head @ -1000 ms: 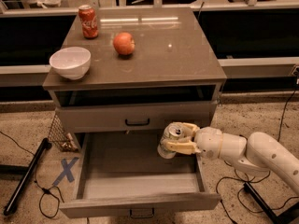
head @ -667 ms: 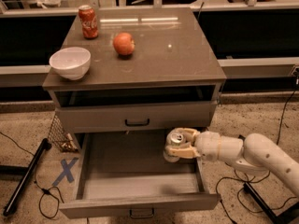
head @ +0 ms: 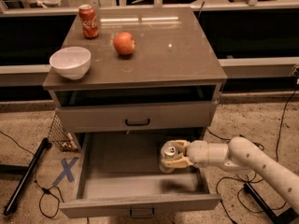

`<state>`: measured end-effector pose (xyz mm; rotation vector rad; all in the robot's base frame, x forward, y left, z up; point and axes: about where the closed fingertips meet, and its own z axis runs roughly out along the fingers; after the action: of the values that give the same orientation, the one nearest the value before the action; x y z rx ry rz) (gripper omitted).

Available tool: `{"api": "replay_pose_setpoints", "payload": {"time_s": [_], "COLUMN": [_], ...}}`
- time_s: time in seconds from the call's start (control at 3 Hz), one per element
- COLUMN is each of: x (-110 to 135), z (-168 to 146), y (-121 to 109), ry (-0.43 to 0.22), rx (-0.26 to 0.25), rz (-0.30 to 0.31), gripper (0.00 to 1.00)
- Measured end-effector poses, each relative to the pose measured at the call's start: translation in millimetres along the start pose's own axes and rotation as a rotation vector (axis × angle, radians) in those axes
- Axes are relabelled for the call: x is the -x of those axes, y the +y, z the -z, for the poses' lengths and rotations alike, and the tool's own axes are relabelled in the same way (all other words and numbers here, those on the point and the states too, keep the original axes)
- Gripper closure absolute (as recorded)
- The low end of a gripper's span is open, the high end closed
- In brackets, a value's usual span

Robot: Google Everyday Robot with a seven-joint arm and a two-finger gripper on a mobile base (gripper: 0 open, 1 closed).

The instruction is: Place 7up can into middle drawer

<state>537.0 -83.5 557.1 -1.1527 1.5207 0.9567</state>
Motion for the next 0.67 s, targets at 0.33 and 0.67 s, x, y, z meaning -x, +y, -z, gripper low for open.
{"api": "replay_pose_setpoints", "payload": {"time_s": [0.33, 0.67], "x": [-43.1, -73.1], "z": [-26.7, -42.7], "y": [12.9, 23.2], "ry": [0.025, 0.042], "rx": [0.072, 0.133], "rz": [-0.006, 0.002], "gripper": [1.00, 1.00]}}
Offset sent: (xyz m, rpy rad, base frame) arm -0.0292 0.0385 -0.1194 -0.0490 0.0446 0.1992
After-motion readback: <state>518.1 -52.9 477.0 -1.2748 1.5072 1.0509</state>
